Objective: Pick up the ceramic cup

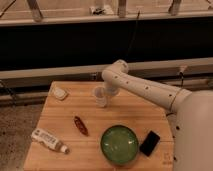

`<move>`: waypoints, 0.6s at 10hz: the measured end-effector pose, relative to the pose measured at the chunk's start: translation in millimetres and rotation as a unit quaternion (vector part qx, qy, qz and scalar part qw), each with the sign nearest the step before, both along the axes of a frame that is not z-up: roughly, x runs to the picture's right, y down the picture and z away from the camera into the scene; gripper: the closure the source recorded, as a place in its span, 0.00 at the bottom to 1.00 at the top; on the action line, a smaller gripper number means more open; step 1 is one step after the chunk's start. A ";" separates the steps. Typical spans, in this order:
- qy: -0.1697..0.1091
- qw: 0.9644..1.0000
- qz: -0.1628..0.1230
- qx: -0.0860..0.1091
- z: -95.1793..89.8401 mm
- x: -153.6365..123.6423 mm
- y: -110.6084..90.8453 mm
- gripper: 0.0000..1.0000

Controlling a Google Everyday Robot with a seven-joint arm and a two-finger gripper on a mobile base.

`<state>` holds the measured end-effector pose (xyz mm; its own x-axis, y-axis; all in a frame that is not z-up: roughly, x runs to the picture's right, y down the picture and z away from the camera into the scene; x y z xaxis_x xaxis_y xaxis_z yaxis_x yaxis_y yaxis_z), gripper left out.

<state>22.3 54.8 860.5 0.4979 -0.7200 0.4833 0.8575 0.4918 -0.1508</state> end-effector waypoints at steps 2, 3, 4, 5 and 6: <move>-0.002 1.000 -0.010 0.000 -13.5 -2.3 -10.0 1.00; -0.003 1.000 -0.016 0.001 -22.0 -2.8 -16.4 1.00; -0.004 1.000 -0.020 0.001 -23.2 -4.1 -16.7 1.00; -0.006 1.000 -0.023 0.000 -23.3 -6.1 -16.1 1.00; -0.006 1.000 -0.025 -0.001 -24.4 -7.1 -16.6 1.00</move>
